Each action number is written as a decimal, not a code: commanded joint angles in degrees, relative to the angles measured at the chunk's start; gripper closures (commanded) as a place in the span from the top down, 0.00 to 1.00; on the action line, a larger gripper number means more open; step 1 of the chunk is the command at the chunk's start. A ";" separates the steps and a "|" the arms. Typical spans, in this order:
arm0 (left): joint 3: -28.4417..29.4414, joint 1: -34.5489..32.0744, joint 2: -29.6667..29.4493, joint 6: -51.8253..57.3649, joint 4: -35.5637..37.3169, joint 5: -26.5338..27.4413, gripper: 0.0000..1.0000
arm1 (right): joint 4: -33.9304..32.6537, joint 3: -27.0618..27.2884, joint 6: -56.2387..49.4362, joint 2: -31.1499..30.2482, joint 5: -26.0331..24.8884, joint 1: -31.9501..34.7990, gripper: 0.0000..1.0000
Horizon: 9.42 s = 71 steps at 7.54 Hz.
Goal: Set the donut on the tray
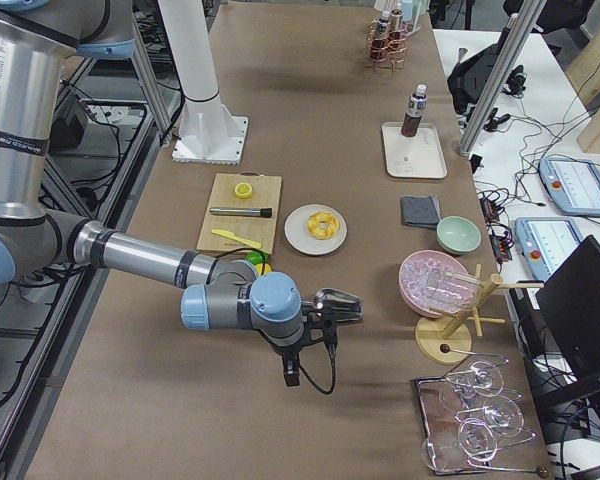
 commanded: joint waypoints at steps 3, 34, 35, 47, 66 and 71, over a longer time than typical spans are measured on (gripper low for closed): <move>0.08 0.00 0.35 0.28 -0.09 -0.10 0.98 | 2.27 -0.33 8.22 4.01 4.32 -3.28 1.00; 0.17 2.37 0.26 -0.16 0.09 -1.07 0.98 | 18.56 0.21 80.30 31.41 -10.61 -41.71 0.00; 0.17 2.37 0.26 -0.16 0.09 -1.07 0.98 | 16.79 -1.10 84.86 35.90 -10.96 -41.72 0.00; 0.17 2.90 0.35 -0.16 0.00 -0.98 0.98 | 16.07 -36.94 111.01 68.61 -29.24 -48.31 0.00; 0.17 3.52 0.44 -0.16 0.09 -1.16 0.98 | 0.43 5.04 47.47 19.20 -4.84 -21.28 1.00; 0.17 3.52 0.44 -0.25 0.18 -3.09 0.98 | -21.24 4.24 0.75 13.71 -5.34 -3.95 1.00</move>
